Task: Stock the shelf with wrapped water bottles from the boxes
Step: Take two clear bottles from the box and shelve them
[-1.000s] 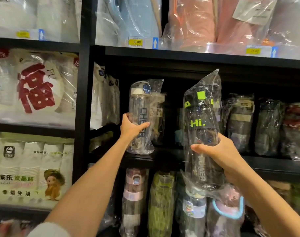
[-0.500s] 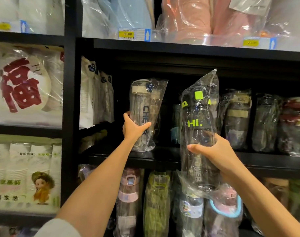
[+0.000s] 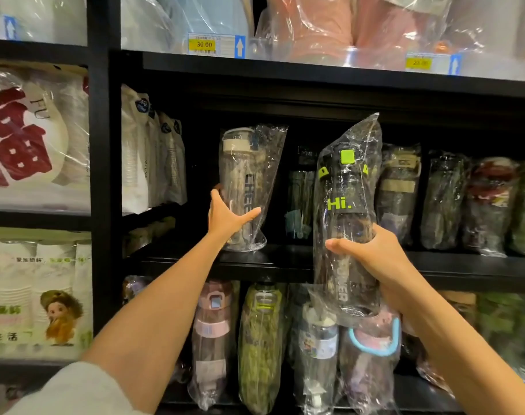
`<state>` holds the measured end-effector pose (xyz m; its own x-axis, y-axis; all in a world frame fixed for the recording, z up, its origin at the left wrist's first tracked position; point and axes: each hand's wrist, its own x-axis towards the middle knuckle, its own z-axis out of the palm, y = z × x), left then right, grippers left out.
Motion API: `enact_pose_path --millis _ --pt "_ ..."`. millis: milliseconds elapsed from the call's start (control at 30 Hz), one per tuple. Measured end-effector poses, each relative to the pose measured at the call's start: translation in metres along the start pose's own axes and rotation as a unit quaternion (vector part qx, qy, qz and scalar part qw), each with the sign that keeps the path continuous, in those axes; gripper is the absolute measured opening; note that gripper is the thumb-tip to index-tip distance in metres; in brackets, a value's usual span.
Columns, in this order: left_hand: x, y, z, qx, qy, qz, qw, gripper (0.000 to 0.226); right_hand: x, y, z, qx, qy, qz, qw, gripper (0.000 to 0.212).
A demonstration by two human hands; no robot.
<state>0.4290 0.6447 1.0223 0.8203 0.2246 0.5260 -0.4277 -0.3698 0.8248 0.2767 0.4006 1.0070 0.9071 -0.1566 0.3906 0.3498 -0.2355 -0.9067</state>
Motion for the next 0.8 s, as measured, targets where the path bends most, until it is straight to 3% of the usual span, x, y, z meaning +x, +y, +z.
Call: enact_pose_path --millis 67,133,233,300,333,433,467,533,600,700,800 --pt "-0.002 -0.001 -0.009 -0.005 -0.021 -0.018 1.0 0.128 -0.005 -0.003 -0.008 -0.002 0.011 -0.007 1.0 0.067" --pt "-0.01 -0.002 -0.019 0.033 -0.003 -0.005 0.999 0.121 -0.009 -0.005 -0.017 -0.006 0.016 -0.003 1.0 0.059" --pt "-0.036 0.003 -0.037 0.076 0.088 0.119 0.986 0.088 -0.009 -0.005 -0.03 -0.017 0.028 -0.012 0.999 0.064" --pt "-0.059 0.01 -0.042 0.148 0.131 0.301 0.933 0.061 -0.006 -0.006 -0.037 -0.019 0.04 -0.014 0.999 0.068" --pt "-0.068 0.012 -0.041 0.179 0.113 0.388 0.897 0.053 -0.003 -0.007 -0.04 -0.016 0.041 -0.017 0.999 0.07" --pt "-0.086 0.005 -0.026 0.264 -0.017 0.556 0.788 0.047 0.003 -0.009 -0.044 -0.014 0.038 -0.029 0.999 0.096" --pt "-0.09 0.001 -0.021 0.3 -0.059 0.588 0.749 0.047 0.005 -0.01 -0.044 -0.009 0.037 -0.027 0.999 0.095" --pt "-0.092 -0.01 -0.011 0.358 -0.11 0.624 0.686 0.048 0.009 -0.013 -0.046 -0.012 0.034 -0.014 0.999 0.082" --pt "-0.093 -0.017 -0.003 0.388 -0.13 0.637 0.653 0.049 0.015 -0.014 -0.045 -0.024 0.04 -0.011 0.999 0.095" --pt "-0.094 -0.021 0.006 0.414 -0.146 0.639 0.631 0.047 0.024 -0.017 -0.041 -0.033 0.044 -0.009 0.998 0.108" --pt "-0.094 -0.022 0.01 0.417 -0.16 0.625 0.64 0.043 0.042 -0.017 -0.035 -0.03 0.049 -0.021 0.998 0.111"
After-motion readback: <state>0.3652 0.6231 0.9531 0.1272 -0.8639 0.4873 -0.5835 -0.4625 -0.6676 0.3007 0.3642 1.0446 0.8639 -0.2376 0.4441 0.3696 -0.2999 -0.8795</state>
